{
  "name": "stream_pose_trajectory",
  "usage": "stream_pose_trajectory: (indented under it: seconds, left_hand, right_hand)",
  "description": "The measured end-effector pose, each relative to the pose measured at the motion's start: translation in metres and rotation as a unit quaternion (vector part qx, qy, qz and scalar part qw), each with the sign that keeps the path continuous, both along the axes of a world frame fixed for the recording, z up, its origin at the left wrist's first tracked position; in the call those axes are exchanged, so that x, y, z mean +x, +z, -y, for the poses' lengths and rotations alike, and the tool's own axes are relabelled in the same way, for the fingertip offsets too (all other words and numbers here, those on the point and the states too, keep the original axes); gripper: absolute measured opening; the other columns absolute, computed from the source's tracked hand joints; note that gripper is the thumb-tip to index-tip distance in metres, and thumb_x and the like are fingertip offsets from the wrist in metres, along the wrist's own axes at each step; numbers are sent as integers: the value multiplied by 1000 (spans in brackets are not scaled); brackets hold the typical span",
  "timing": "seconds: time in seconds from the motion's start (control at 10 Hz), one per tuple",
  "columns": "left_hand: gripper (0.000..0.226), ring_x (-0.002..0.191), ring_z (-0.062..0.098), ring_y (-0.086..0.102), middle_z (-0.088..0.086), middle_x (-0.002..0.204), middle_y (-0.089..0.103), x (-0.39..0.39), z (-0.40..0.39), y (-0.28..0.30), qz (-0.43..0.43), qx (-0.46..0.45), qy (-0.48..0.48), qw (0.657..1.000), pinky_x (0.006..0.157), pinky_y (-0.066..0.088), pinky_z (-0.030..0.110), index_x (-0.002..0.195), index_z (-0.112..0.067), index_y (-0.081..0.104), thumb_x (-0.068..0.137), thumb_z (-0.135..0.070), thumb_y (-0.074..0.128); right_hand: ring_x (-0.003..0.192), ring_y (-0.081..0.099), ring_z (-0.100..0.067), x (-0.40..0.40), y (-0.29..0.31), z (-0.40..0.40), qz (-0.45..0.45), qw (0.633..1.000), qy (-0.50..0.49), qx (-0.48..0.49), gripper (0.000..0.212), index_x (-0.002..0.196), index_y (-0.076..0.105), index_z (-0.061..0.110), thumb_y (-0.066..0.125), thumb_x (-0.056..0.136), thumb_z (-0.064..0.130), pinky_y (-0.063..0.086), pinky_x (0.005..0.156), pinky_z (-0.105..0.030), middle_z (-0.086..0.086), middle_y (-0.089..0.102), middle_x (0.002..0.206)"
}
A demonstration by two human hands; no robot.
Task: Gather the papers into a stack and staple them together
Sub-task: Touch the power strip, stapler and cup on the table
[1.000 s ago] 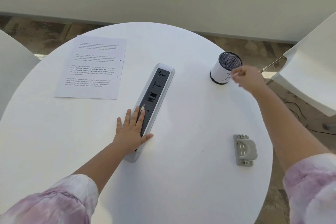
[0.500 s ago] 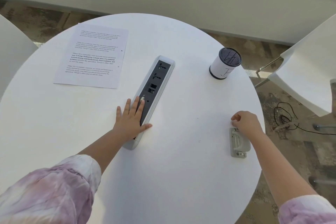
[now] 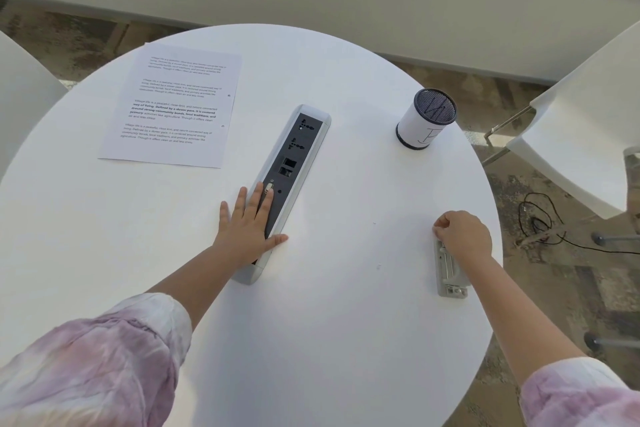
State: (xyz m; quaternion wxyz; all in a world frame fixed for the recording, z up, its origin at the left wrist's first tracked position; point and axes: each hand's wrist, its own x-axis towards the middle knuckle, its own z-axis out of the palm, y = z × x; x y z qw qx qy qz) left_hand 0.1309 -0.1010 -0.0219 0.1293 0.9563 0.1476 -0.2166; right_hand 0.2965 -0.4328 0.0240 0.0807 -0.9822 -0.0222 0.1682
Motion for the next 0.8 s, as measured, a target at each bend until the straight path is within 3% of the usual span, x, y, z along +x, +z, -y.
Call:
stream_pose_trajectory:
  seconds: [0.2,0.3,0.4,0.5,0.6,0.7,0.8]
  left_hand:
    - [88,141,25,-22,-3,152,-30,0,1,0,1,0,0,1000,113,-5,53,141,-23,-25,85,-68,25]
    - [88,142,24,-22,-3,152,-30,-1,1,1,3,-3,2,1000,113,-5,53,142,-23,-25,85,-68,25]
    - [88,142,25,-22,-3,152,-30,0,1,1,1,-2,1,1000,113,-5,53,142,-23,-24,85,-68,25]
    - [87,141,25,-22,-3,152,-30,0,1,1,-1,-3,0,1000,113,-5,53,142,-23,-24,85,-68,25]
    - [87,142,25,-22,-2,152,-29,0,1,1,-2,1,-2,1000,113,-4,53,142,-23,-24,85,-68,25]
    - [87,142,25,-21,-2,152,-29,0,1,1,-1,0,-2,1000,113,-4,54,142,-23,-23,85,-68,25]
    - [87,142,25,-21,-2,152,-29,0,1,1,-3,0,-2,1000,113,-4,54,142,-23,-24,85,-68,25]
  right_hand:
    - [63,60,-19,0,4,-6,10,998,18,-57,13,80,65,16,53,82,11,31,49,-20,1,63,73]
    - [71,66,-23,0,4,-9,3,997,26,-67,13,74,61,18,52,78,10,40,56,-23,-3,68,77]
    - [66,66,-22,2,5,-9,-12,999,12,-45,14,75,58,19,51,81,10,45,59,-25,-4,69,75]
    - [53,59,-17,5,5,-2,-37,999,-30,5,17,71,62,15,51,84,10,39,51,-21,-3,66,68]
    - [66,56,-22,9,5,2,-44,997,-58,34,17,72,68,11,54,83,11,37,56,-24,-6,65,72]
    - [59,61,-20,4,5,-2,-45,996,-60,52,12,77,68,15,58,84,14,45,56,-25,-7,68,72]
    - [63,68,-24,1,2,-5,-28,997,-55,45,12,75,68,14,59,83,16,54,68,-32,-10,72,70]
